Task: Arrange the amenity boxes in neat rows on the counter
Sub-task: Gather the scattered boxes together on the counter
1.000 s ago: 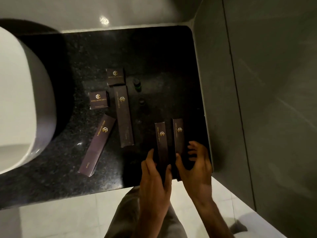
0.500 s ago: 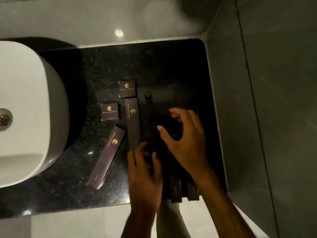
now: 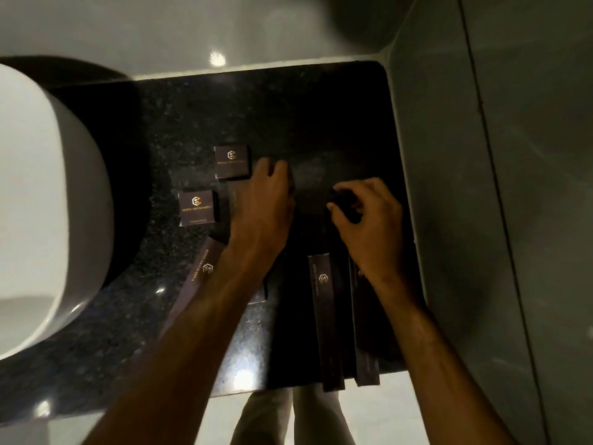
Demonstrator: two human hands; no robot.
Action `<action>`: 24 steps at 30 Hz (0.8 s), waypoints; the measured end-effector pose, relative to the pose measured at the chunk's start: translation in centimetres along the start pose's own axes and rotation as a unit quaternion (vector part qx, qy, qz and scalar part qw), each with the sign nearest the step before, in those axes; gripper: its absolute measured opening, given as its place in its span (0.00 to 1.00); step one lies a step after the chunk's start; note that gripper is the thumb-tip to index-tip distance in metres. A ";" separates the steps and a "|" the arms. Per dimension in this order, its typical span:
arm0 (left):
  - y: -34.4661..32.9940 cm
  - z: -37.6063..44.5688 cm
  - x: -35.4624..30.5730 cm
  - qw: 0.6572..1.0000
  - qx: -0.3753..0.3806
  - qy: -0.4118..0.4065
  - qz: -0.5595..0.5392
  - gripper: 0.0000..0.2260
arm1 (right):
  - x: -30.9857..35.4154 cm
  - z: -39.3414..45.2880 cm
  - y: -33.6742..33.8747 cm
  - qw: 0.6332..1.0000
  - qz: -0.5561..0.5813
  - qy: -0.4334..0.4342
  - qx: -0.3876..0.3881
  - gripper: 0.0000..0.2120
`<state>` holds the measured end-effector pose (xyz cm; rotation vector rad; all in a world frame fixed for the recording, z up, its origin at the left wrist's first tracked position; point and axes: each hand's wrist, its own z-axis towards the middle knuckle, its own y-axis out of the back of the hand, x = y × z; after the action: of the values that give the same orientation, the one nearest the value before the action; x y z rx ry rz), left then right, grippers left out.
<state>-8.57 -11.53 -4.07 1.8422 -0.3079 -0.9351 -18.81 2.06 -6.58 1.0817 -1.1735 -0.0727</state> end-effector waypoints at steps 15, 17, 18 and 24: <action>1.8 -5.8 0.7 0.981 -0.130 0.041 -0.141 0.19 | 3.9 -3.3 4.3 0.998 0.016 0.032 -0.044 0.29; 4.2 -7.9 3.3 0.974 -0.179 0.070 -0.118 0.14 | 6.7 -5.0 3.6 0.996 0.034 0.083 -0.020 0.22; 5.3 -9.0 4.8 0.972 -0.188 0.087 -0.109 0.13 | 8.1 -5.7 2.5 0.994 0.033 0.100 0.024 0.20; 4.8 -18.0 9.3 0.972 -0.075 0.222 0.001 0.28 | 11.6 -7.9 -5.4 0.990 -0.033 0.058 0.120 0.20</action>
<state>11.50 -7.21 -0.69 1.8503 0.0371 -0.5071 -5.13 -2.17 -2.08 1.3205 -1.0599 0.0809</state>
